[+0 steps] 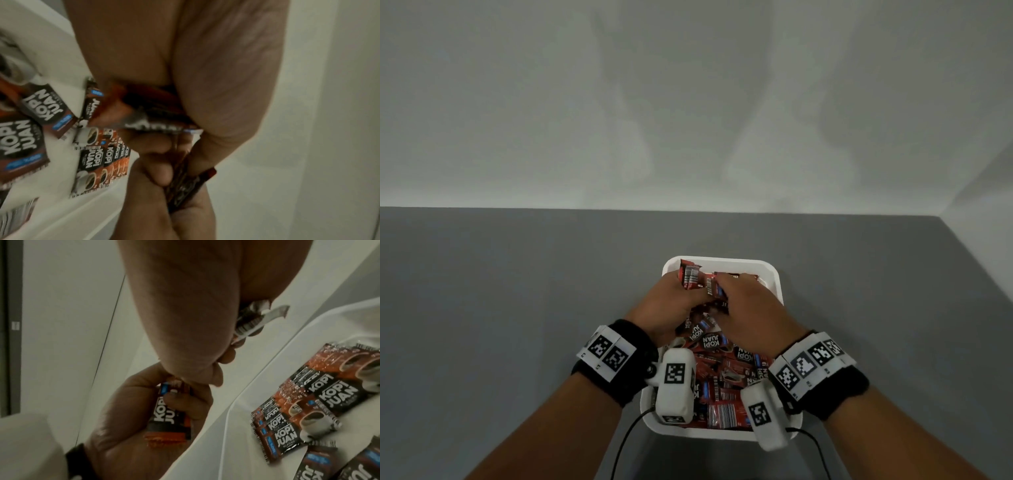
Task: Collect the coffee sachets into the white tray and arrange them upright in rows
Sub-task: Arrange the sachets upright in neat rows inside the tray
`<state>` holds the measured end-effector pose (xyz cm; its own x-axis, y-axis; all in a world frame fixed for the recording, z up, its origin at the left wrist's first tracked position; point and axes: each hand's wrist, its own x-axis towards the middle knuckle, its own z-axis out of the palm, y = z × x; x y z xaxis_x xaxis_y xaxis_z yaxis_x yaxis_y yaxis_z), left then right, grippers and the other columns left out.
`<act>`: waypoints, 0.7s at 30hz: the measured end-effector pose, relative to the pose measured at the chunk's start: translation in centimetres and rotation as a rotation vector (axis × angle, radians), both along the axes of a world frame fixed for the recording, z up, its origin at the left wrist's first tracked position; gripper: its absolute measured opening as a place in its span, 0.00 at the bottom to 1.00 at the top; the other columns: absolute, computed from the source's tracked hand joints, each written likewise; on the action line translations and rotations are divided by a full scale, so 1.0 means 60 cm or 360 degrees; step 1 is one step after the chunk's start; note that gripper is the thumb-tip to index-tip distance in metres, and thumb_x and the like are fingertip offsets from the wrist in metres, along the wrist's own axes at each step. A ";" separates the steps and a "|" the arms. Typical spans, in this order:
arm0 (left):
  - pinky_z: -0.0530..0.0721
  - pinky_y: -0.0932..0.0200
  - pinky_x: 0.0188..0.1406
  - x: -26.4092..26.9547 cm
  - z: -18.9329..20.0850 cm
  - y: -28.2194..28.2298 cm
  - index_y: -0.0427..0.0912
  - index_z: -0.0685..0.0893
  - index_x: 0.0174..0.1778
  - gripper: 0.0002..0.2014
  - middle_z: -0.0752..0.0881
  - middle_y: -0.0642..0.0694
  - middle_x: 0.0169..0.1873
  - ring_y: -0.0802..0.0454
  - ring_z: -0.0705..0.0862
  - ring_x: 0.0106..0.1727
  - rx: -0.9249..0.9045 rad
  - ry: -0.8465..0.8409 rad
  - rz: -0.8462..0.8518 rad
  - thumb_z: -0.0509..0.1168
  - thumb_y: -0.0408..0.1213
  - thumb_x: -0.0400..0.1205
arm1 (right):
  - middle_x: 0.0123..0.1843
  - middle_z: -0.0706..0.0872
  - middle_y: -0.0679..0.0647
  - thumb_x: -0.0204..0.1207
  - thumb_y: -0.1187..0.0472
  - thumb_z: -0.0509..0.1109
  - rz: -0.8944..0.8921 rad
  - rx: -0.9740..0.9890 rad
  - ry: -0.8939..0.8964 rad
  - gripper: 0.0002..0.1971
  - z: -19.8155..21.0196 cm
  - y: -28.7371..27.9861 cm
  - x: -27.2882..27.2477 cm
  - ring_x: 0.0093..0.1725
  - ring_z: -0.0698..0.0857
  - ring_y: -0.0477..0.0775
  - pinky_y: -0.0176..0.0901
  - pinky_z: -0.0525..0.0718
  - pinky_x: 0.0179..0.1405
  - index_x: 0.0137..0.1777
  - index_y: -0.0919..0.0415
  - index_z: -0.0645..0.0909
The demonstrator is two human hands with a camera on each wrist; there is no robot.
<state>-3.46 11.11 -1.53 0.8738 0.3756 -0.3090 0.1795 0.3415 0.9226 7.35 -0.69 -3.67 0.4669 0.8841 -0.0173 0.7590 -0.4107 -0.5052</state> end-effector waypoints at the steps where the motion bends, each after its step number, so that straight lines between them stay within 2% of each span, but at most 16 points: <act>1: 0.79 0.65 0.22 0.000 -0.002 0.000 0.31 0.87 0.50 0.08 0.86 0.41 0.33 0.54 0.83 0.25 -0.0142 0.0042 0.0028 0.61 0.21 0.85 | 0.51 0.87 0.49 0.77 0.57 0.71 -0.0005 0.0010 0.0022 0.11 -0.004 0.003 0.000 0.52 0.84 0.53 0.53 0.85 0.52 0.58 0.53 0.79; 2: 0.80 0.62 0.23 -0.002 -0.006 0.003 0.32 0.86 0.50 0.11 0.84 0.38 0.35 0.51 0.81 0.26 -0.0324 0.0080 0.0053 0.57 0.23 0.84 | 0.49 0.87 0.49 0.80 0.59 0.68 -0.0041 0.0020 0.0094 0.08 0.000 0.004 0.000 0.50 0.85 0.52 0.50 0.84 0.50 0.58 0.55 0.80; 4: 0.85 0.58 0.26 -0.007 -0.012 0.011 0.31 0.87 0.54 0.18 0.84 0.35 0.42 0.48 0.82 0.33 -0.0606 0.0066 0.0115 0.51 0.23 0.81 | 0.43 0.86 0.46 0.87 0.59 0.62 -0.0156 0.0063 0.0276 0.06 0.010 0.000 0.007 0.41 0.83 0.44 0.35 0.78 0.42 0.55 0.58 0.81; 5: 0.89 0.55 0.31 -0.010 -0.013 0.014 0.30 0.88 0.55 0.19 0.85 0.34 0.46 0.46 0.84 0.38 -0.0652 0.0036 0.0121 0.51 0.22 0.82 | 0.40 0.85 0.46 0.89 0.58 0.61 -0.0240 0.0109 0.0363 0.09 0.017 -0.003 0.010 0.37 0.82 0.41 0.30 0.76 0.38 0.52 0.58 0.81; 6: 0.91 0.50 0.38 -0.012 -0.016 0.017 0.31 0.88 0.56 0.19 0.86 0.32 0.49 0.44 0.86 0.42 -0.0642 0.0010 0.0099 0.51 0.22 0.84 | 0.38 0.86 0.47 0.89 0.56 0.62 -0.0326 0.0181 0.0471 0.10 0.025 -0.004 0.012 0.36 0.83 0.43 0.29 0.76 0.37 0.49 0.59 0.82; 8: 0.92 0.45 0.43 -0.016 -0.017 0.013 0.32 0.86 0.61 0.14 0.88 0.30 0.50 0.41 0.89 0.42 -0.0490 0.0014 0.0011 0.55 0.27 0.90 | 0.35 0.87 0.49 0.86 0.53 0.67 -0.0482 0.0387 0.0849 0.11 0.042 -0.004 0.013 0.33 0.84 0.48 0.37 0.80 0.36 0.48 0.59 0.85; 9: 0.93 0.47 0.40 -0.016 -0.016 0.009 0.33 0.85 0.63 0.12 0.88 0.29 0.49 0.42 0.89 0.40 -0.0339 0.0062 -0.0012 0.58 0.32 0.91 | 0.31 0.85 0.49 0.84 0.51 0.70 -0.0555 0.0483 0.1113 0.11 0.051 -0.003 0.009 0.28 0.82 0.47 0.38 0.78 0.30 0.49 0.58 0.85; 11: 0.87 0.57 0.30 -0.014 -0.010 -0.002 0.35 0.86 0.62 0.11 0.90 0.31 0.45 0.46 0.87 0.36 0.0106 0.0144 -0.0054 0.62 0.37 0.90 | 0.29 0.80 0.52 0.83 0.51 0.72 -0.0681 0.0599 0.1528 0.12 0.063 0.000 0.004 0.20 0.75 0.45 0.37 0.71 0.20 0.52 0.61 0.85; 13: 0.80 0.66 0.27 -0.012 -0.001 -0.011 0.34 0.87 0.55 0.09 0.90 0.41 0.33 0.56 0.84 0.29 0.0441 0.0094 -0.0100 0.64 0.35 0.89 | 0.28 0.79 0.55 0.82 0.55 0.74 -0.0699 0.0615 0.1611 0.12 0.072 0.002 0.002 0.18 0.73 0.44 0.36 0.69 0.17 0.48 0.66 0.84; 14: 0.80 0.68 0.28 -0.011 0.001 -0.013 0.34 0.87 0.54 0.07 0.89 0.45 0.30 0.60 0.84 0.28 0.0481 0.0046 -0.0101 0.65 0.33 0.89 | 0.28 0.80 0.55 0.81 0.60 0.75 -0.0679 0.0632 0.1607 0.09 0.073 0.002 0.002 0.18 0.74 0.43 0.35 0.70 0.17 0.45 0.67 0.84; 16: 0.79 0.72 0.29 -0.013 0.002 -0.012 0.33 0.87 0.60 0.08 0.89 0.52 0.29 0.65 0.84 0.27 0.0454 -0.0039 -0.0129 0.68 0.29 0.86 | 0.27 0.83 0.54 0.78 0.72 0.74 -0.0686 0.0647 0.1596 0.03 0.072 -0.001 0.007 0.17 0.77 0.42 0.32 0.73 0.16 0.43 0.69 0.84; 18: 0.77 0.76 0.26 -0.015 0.003 -0.009 0.34 0.87 0.62 0.11 0.87 0.59 0.26 0.68 0.82 0.24 0.0439 -0.0027 -0.0159 0.69 0.28 0.85 | 0.25 0.84 0.50 0.75 0.76 0.74 -0.0723 0.0576 0.1516 0.04 0.065 -0.007 0.018 0.18 0.79 0.41 0.33 0.76 0.18 0.45 0.69 0.85; 21: 0.75 0.70 0.21 -0.020 0.004 0.009 0.37 0.90 0.55 0.08 0.88 0.53 0.27 0.61 0.81 0.24 0.0307 0.0060 -0.0051 0.71 0.26 0.82 | 0.32 0.88 0.52 0.71 0.73 0.78 -0.0787 0.0562 0.1343 0.07 0.051 -0.014 0.037 0.29 0.83 0.47 0.43 0.79 0.31 0.45 0.62 0.88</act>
<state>-4.65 11.66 -1.30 0.8755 0.4028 -0.2670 0.2233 0.1528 0.9627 9.60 -1.51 -0.62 0.7351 0.6156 -0.2840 -0.1101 -0.3050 -0.9460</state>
